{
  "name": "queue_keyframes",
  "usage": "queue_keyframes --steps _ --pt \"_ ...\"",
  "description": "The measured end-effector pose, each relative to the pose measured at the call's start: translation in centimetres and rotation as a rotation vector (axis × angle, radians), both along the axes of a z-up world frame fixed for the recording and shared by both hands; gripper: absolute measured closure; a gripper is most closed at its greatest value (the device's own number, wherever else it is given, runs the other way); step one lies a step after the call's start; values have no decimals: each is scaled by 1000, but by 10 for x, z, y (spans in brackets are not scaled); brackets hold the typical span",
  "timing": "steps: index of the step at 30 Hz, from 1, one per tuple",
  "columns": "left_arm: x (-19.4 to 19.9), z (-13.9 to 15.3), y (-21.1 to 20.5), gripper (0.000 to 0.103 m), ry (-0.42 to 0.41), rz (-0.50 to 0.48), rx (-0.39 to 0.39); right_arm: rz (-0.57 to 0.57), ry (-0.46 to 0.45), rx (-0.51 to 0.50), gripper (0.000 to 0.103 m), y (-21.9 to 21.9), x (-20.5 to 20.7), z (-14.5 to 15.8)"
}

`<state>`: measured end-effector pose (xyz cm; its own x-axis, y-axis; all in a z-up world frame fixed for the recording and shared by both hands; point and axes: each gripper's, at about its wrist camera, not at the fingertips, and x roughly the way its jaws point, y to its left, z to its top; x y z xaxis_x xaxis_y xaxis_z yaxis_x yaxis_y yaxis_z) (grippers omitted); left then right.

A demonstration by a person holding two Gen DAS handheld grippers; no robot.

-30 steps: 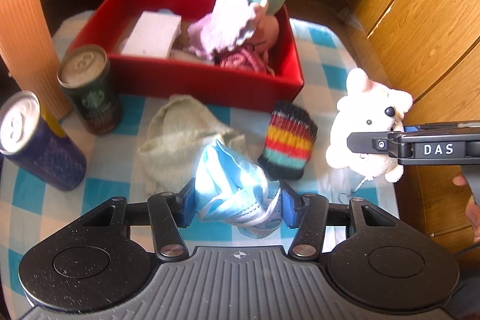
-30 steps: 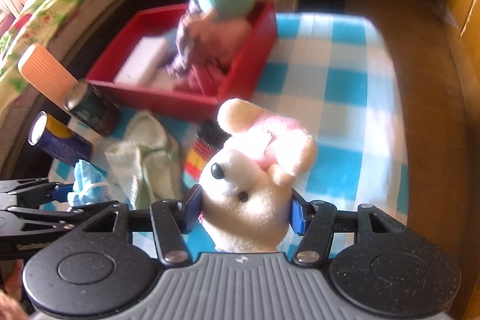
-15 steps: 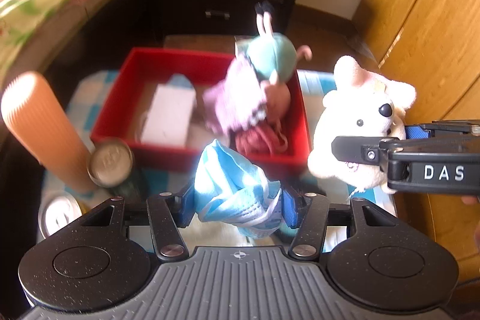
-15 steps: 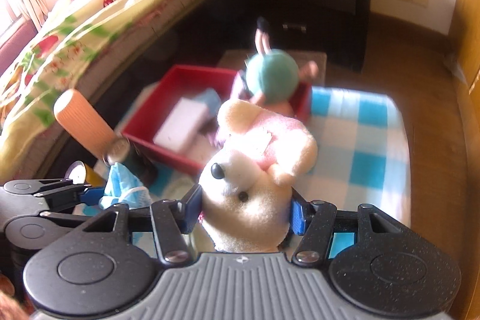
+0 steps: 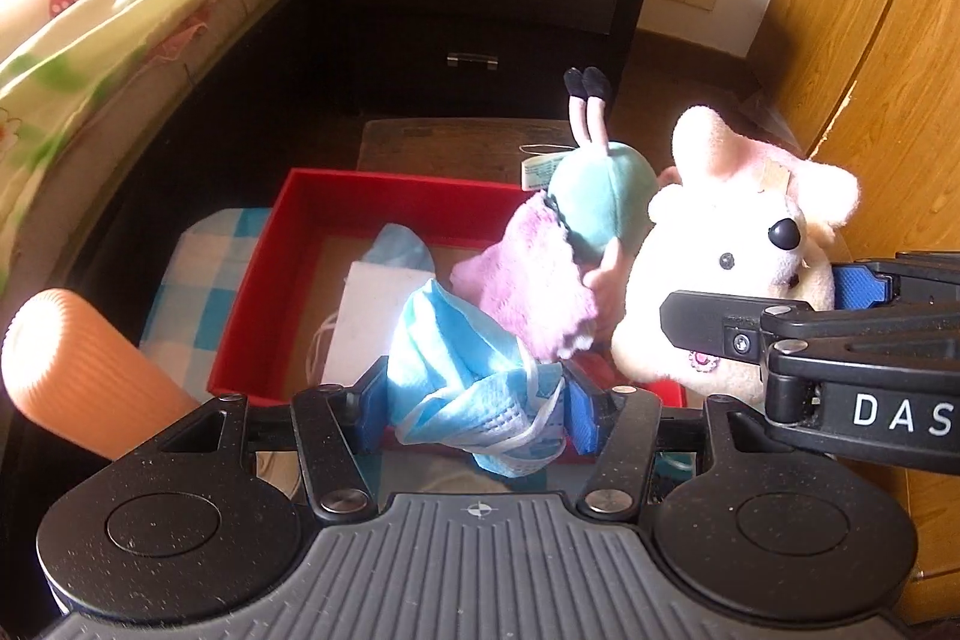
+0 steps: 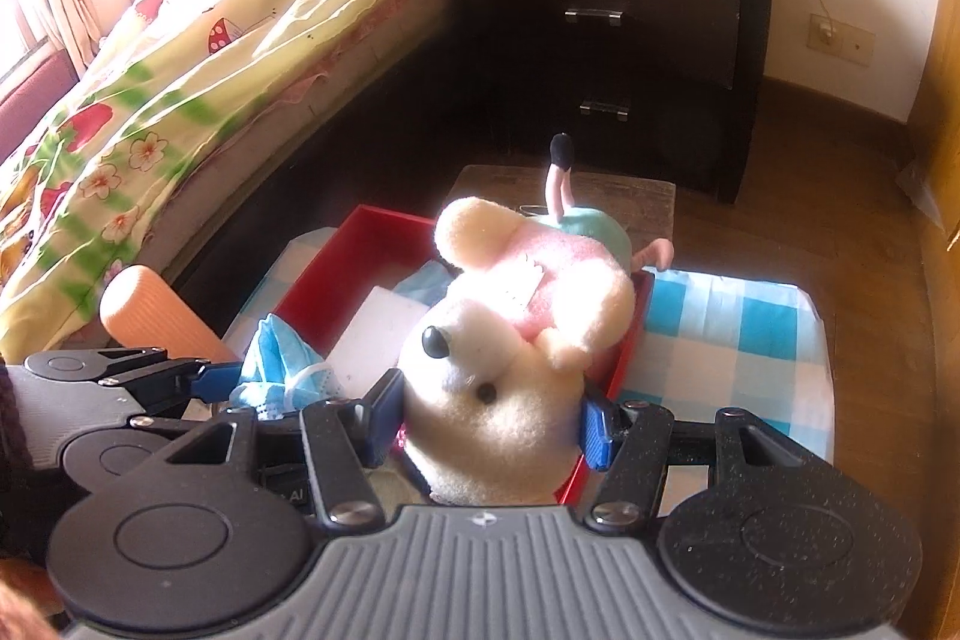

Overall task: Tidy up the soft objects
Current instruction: 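Lift and carry the blue mask and white bear over the red box, then open left tool to drop the mask while right tool releases the bear into the box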

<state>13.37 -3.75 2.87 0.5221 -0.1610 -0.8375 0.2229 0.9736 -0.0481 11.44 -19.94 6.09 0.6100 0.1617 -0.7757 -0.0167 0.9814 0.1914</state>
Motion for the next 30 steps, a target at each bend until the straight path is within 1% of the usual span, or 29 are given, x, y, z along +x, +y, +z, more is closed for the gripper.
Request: queue_keyframes --steps 5,10,12,17,18,20,22,27,29,30 --pt "24 -20 0 44 24 28 16 -20 13 11 67 -5 22 -15" --pt "47 -38 -3 44 38 47 56 -49 29 27 67 -14 42 -36" --pt "56 -43 -2 44 37 66 56 -54 35 33 67 -17 50 -43" --pt "74 -50 4 39 39 110 59 -50 41 30 66 -17 63 -53" --pt "76 -50 4 38 38 114 63 -46 41 30 65 -17 65 -54" --pt "78 -52 5 29 34 124 70 -36 46 24 61 -14 67 -57" --pt "79 -53 6 23 32 134 76 -32 48 25 58 -13 67 -59" --pt "75 -52 10 21 38 154 74 -47 49 44 57 -17 64 -60" --pt "72 -48 13 21 36 164 68 -54 40 50 53 -18 62 -56" --pt "71 -46 15 21 33 168 65 -57 33 50 53 -18 61 -53"
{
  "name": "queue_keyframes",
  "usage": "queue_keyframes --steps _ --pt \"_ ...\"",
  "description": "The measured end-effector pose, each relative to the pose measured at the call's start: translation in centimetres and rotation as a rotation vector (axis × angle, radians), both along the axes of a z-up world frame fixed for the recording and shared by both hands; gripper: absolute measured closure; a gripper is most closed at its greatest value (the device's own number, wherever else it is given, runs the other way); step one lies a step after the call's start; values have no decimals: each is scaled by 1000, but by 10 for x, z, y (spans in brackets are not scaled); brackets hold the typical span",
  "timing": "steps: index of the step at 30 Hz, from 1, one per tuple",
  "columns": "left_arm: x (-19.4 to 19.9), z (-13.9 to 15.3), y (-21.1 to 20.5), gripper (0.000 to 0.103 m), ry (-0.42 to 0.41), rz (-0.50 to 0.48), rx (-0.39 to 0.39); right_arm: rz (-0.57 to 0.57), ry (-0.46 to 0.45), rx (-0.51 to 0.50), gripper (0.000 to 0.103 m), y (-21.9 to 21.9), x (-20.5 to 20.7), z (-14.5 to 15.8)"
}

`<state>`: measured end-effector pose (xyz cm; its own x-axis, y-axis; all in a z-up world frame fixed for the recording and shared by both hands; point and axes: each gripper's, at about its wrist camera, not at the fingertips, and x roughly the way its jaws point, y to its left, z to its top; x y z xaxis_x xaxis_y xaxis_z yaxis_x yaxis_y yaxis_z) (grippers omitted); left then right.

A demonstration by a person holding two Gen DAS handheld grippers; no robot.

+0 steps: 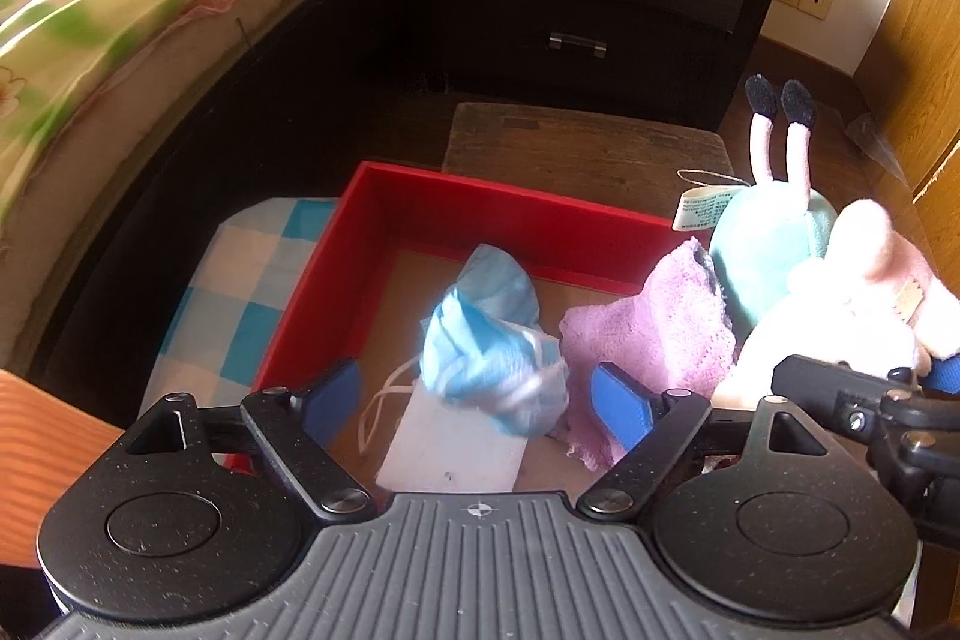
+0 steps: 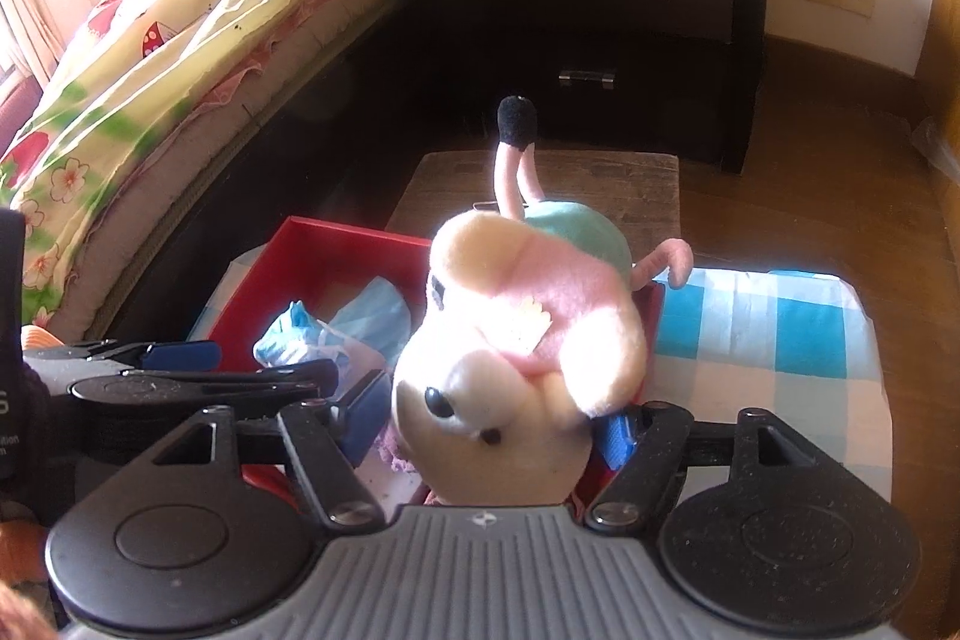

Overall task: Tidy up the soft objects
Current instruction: 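Open left tool to drop the mask while right tool releases the bear into the box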

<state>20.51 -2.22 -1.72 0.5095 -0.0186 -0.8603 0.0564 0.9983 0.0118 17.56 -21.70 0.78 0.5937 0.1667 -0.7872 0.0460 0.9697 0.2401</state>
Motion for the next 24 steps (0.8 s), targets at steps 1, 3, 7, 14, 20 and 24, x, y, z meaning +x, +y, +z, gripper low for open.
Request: queue_keyframes --steps 1,3,7,14,20,24 --pt "-2 3 2 20 -4 3 -4 -2 -10 1 53 1 -1 4" --pt "-6 9 3 19 -10 1 -11 2 -21 6 51 2 -4 11" --pt "-18 17 2 19 -17 -10 -11 10 -25 -7 49 6 -15 19" --pt "-40 26 -2 19 -23 -40 -22 1 -9 -10 49 5 -36 17" --pt "-53 24 -2 19 -10 -52 -44 0 18 -6 49 6 -48 5" --pt "-62 21 -1 19 1 -66 -46 -10 20 10 49 1 -55 4"
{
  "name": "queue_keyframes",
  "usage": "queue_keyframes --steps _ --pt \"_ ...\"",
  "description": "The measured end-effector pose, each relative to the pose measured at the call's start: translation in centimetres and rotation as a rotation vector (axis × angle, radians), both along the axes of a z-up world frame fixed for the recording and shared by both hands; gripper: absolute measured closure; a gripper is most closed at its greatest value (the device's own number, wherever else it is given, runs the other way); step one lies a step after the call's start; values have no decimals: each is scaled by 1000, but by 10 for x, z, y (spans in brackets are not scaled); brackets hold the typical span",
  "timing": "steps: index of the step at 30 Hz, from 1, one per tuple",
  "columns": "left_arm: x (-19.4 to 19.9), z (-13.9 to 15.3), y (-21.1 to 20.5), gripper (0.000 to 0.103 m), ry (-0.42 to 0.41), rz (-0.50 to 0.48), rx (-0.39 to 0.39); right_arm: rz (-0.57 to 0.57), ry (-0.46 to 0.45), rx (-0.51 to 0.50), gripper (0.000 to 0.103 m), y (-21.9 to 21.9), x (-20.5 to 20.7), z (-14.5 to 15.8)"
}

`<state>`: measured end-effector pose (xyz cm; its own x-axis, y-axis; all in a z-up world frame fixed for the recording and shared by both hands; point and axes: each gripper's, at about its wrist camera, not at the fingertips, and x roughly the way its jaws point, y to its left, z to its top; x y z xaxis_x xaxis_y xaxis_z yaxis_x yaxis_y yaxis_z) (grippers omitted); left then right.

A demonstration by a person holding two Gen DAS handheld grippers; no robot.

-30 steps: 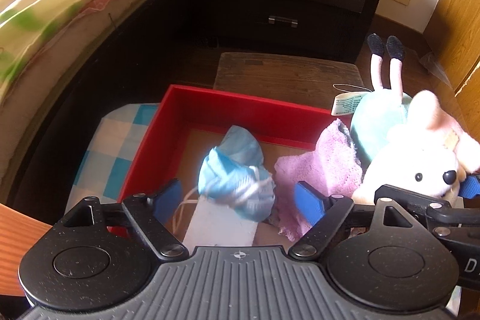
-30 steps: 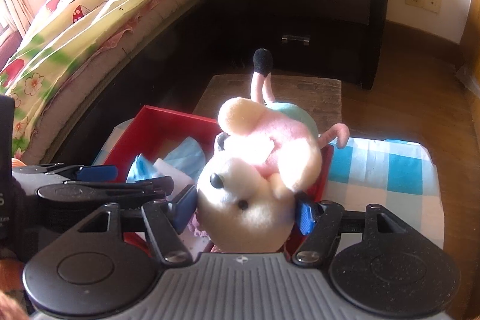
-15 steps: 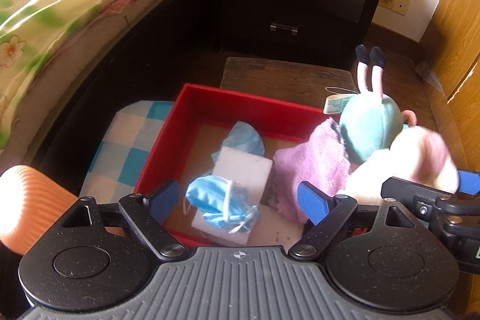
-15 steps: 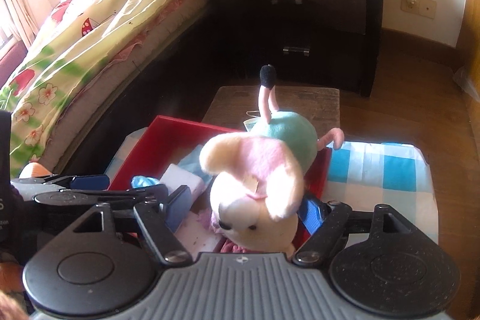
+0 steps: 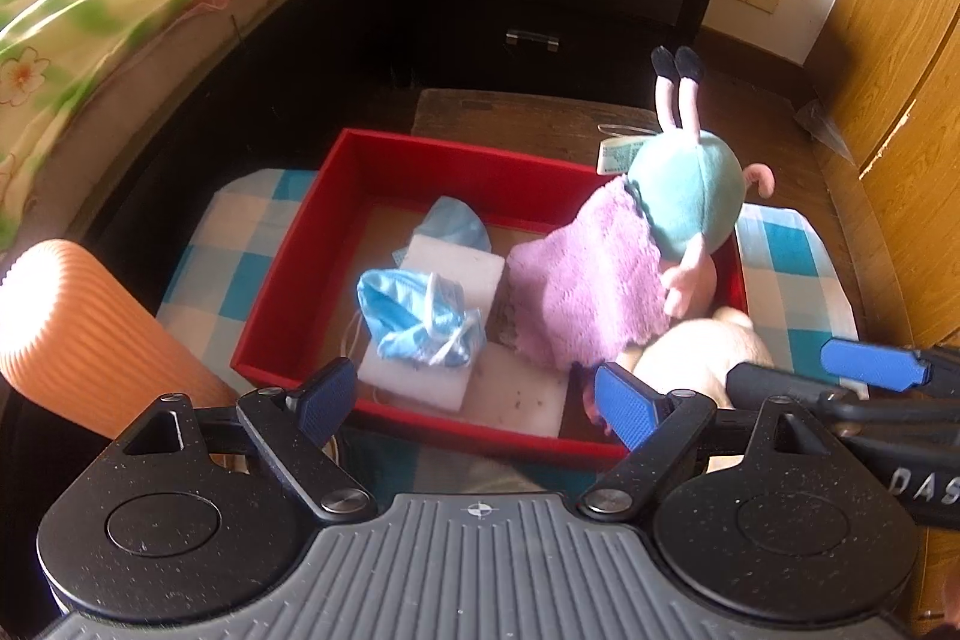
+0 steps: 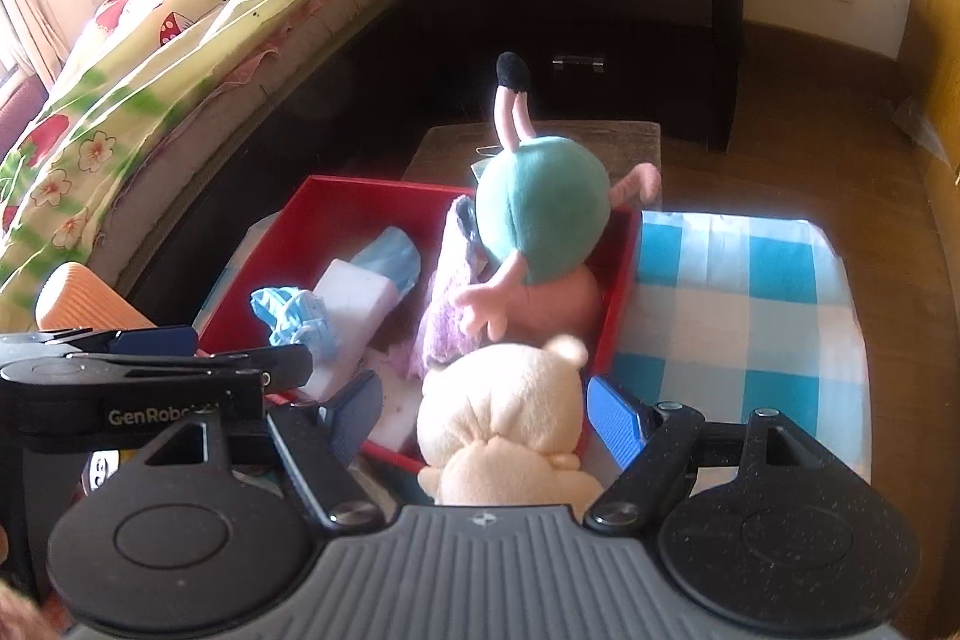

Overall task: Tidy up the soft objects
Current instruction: 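Open left tool to drop the mask while right tool releases the bear into the box, then close left tool on the pale green towel while right tool grasps the striped sock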

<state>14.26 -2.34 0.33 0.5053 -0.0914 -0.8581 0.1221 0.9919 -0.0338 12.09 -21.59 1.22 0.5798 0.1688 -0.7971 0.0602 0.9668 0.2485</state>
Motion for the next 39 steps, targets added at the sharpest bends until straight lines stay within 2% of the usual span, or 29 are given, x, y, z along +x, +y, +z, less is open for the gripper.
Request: queue_keyframes --steps 9,23,31,36,39 --pt "-30 -16 -3 19 57 -27 -12 -22 6 7 49 -7 -29 4" --pt "-63 -82 -9 18 191 -31 -23 -30 49 51 49 -11 -65 -17" --pt "-58 -99 -8 19 199 7 -57 -24 83 53 49 -14 -67 -31" --pt "-58 -106 -11 20 195 3 -47 -22 110 51 49 -15 -69 -41" --pt "-63 -105 -14 29 169 -3 -10 -17 127 53 49 -15 -70 -45"
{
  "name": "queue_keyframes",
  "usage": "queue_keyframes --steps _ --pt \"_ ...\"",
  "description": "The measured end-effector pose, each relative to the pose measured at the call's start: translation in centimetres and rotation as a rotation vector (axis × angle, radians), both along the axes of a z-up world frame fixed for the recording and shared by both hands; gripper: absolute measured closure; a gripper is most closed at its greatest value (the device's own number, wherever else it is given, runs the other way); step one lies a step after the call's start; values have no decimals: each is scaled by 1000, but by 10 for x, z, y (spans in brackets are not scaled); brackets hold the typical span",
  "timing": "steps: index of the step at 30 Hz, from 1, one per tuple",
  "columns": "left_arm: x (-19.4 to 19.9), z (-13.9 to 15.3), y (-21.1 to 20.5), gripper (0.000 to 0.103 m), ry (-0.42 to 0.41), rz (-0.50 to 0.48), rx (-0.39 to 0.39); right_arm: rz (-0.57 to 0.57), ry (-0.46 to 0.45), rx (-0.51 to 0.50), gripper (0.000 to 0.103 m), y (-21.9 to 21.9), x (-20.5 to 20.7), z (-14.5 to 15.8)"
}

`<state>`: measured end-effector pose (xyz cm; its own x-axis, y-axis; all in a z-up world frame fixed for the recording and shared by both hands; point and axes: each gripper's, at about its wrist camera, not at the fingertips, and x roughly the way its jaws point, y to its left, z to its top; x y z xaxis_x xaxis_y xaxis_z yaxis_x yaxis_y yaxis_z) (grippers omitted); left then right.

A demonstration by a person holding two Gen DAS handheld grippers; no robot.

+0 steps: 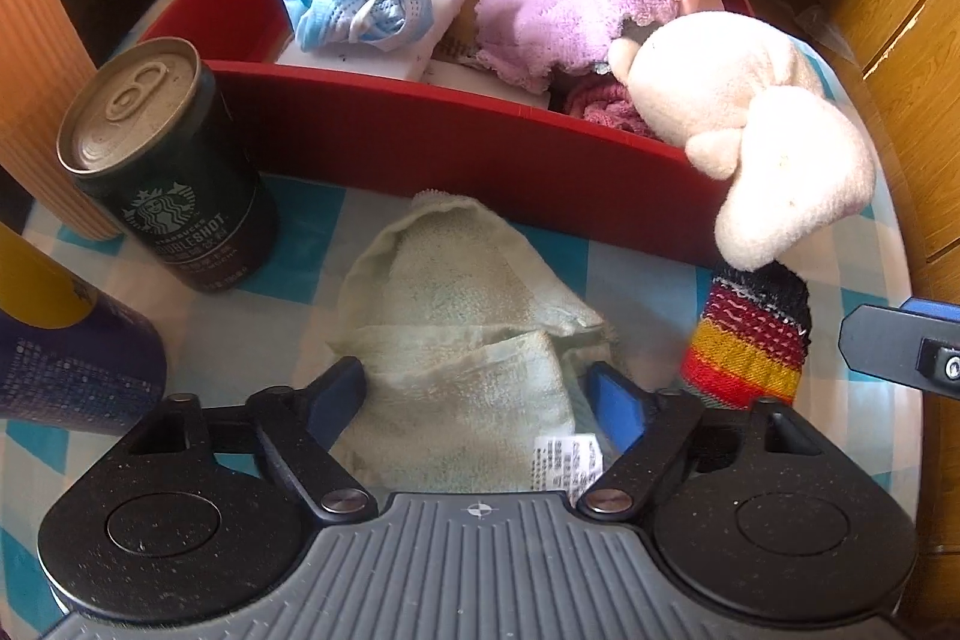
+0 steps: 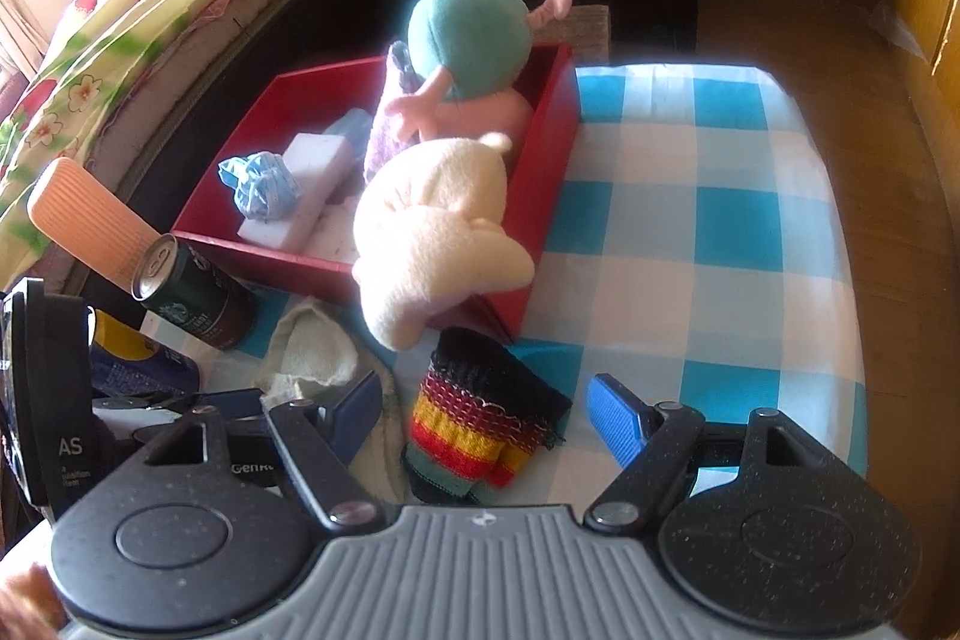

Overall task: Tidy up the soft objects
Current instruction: 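Close left tool on the pale green towel while right tool grasps the striped sock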

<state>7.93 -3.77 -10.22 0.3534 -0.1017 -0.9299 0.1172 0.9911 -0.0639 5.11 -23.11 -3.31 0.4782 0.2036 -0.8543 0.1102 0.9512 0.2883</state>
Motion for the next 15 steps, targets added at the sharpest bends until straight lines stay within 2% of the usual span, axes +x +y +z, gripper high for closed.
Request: queue_keyframes --steps 4,7,10,15 --pt "-6 4 0 59 -17 -23 36 12 14 -11 49 2 -4 -4" --pt "-9 7 9 74 -1 -19 6 16 23 -15 49 5 -6 -7" --pt "-13 10 16 86 13 -14 -35 21 32 -24 48 10 -5 -12" --pt "-19 21 26 93 0 -21 -78 13 58 -24 48 20 0 -26"
